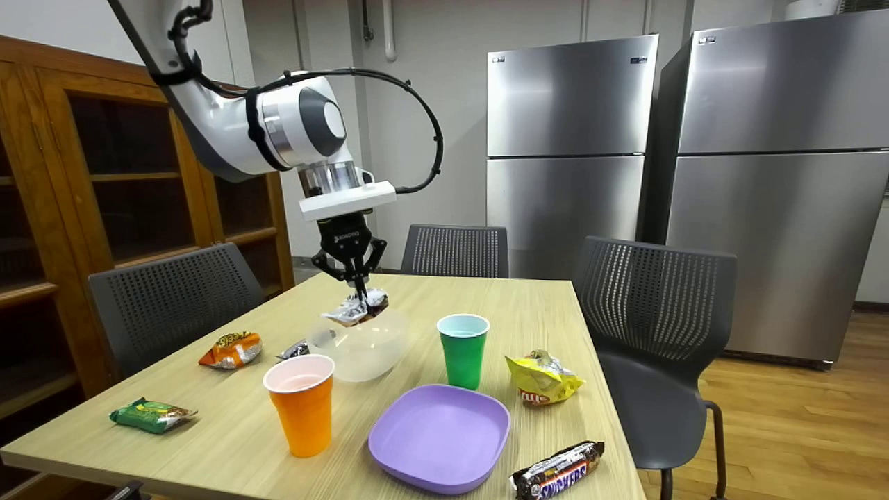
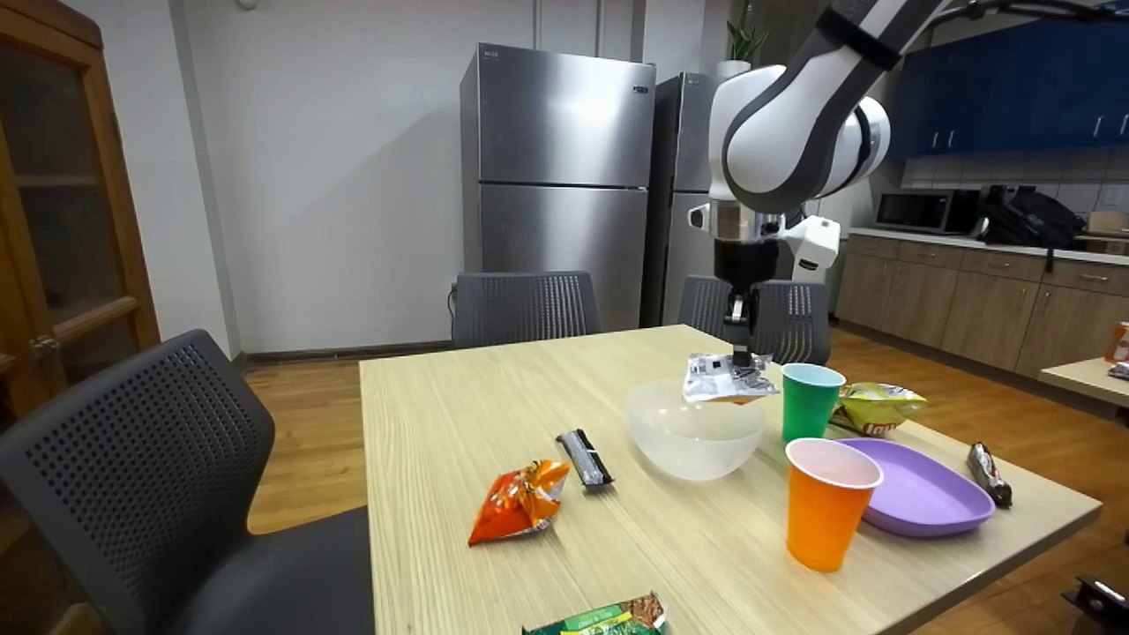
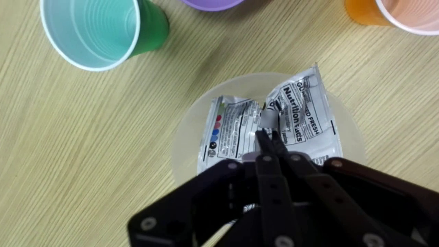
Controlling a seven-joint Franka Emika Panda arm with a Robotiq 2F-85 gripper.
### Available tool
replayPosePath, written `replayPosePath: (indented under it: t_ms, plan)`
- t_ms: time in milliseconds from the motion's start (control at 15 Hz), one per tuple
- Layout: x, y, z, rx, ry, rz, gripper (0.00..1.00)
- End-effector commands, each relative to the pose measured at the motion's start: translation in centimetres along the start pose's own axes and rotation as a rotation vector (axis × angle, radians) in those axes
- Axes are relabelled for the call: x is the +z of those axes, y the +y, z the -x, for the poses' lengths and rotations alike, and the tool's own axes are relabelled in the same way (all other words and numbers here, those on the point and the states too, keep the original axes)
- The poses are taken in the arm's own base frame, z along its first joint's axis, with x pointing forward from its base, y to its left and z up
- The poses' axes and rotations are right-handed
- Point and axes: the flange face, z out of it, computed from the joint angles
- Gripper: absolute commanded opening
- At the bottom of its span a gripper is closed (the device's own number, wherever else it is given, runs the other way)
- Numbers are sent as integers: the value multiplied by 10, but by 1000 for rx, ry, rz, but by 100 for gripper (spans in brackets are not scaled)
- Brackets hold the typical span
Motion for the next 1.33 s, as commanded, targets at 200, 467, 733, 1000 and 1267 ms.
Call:
replayPosePath:
  t_ms: [200,467,733,1000,1267]
  plan:
    - [17,2,-1,49,-13,-15,0]
    - [19,3,-2,63,-14,-20,0]
    - [17,3,-3,67,-13,-19,34]
    - [15,4,-4,67,-9,-16,64]
    - [1,5,0,76,12,-5,94]
